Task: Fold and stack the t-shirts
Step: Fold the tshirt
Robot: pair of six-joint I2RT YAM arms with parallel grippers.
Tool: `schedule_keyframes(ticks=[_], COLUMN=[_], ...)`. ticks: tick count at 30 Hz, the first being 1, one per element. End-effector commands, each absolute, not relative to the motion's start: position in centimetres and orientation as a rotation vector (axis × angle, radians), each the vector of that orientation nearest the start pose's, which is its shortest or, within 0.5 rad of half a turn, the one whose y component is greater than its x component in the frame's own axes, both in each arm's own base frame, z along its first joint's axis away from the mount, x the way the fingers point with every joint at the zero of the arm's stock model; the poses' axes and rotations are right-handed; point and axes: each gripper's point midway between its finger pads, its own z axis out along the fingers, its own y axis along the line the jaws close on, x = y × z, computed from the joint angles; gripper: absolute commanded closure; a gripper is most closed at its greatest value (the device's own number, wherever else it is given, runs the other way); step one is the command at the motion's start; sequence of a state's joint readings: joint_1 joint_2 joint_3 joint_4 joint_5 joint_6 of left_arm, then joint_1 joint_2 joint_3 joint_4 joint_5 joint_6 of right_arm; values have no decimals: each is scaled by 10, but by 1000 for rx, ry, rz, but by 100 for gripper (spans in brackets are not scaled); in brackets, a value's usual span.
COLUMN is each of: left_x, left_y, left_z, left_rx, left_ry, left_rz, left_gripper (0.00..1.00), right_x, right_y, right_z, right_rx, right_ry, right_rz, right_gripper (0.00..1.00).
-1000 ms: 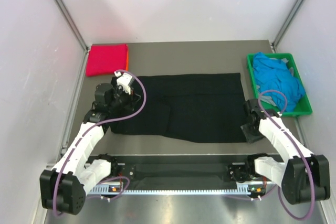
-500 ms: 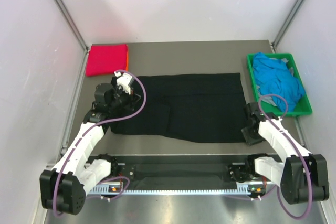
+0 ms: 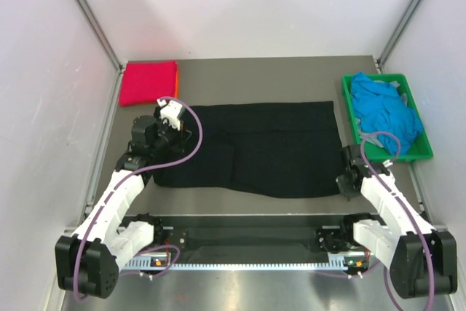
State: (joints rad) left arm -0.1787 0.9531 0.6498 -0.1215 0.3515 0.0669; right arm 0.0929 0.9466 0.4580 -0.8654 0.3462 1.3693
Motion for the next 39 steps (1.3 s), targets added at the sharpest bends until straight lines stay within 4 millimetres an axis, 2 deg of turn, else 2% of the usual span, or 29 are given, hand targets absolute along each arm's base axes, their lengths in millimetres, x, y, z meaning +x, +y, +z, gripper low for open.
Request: schedule_keyframes(ticks=[1,6,9,11,13,14,16,17,19,20,22,27,28,32,35,39], left_x=[319,330,340,347,353,356,362,365,370,373,379,387,391,407,420,437], left_y=[-105,-95,-85,-84,-85,-83,-79,-75,-71,-71,-72,-91,-95,-91,-88,-82], left_z=[203,204,210,214,215,217,217,219,221,225,236,259,270,270,261,249], left_rx=[457,457,421,415,417,412,413,400,411,416,424,494,499,507,529,521], left_ry=[1860,1875,1881,1879,1875,1872,1876,1872,1857,1841,1806,1738,1695,1703,1722,1747], left_rz=[-330,-247,-182,-169,-164,-148,-117,-86,-49,-41,-29,-112,-122,-77,-38,-15], left_gripper=[100,100,100,100,100,100,100,100,100,100,100,100,100,100,100,100], right_x=[188,205,227,247,261,277,293,306,315,322,330,351,354,364,367,371], right_y=[-12,-11,-9,-7,-5,1,9,14,16,15,15,11,11,3,-4,-12], right_z=[32,37,50,67,72,85,88,96,92,97,89,95,97,93,75,65], right_rx=[1528,1371,1240,1136,1056,971,891,836,807,780,763,724,727,749,777,796], right_ry=[2128,2200,2227,2224,2252,2250,2272,2267,2304,2302,2338,2348,2340,2345,2399,2416], right_rz=[-75,-74,-48,-25,-20,25,68,108,98,92,64,25,24,2,-27,-51], right_gripper=[100,100,100,100,100,100,100,100,100,100,100,100,100,100,100,100])
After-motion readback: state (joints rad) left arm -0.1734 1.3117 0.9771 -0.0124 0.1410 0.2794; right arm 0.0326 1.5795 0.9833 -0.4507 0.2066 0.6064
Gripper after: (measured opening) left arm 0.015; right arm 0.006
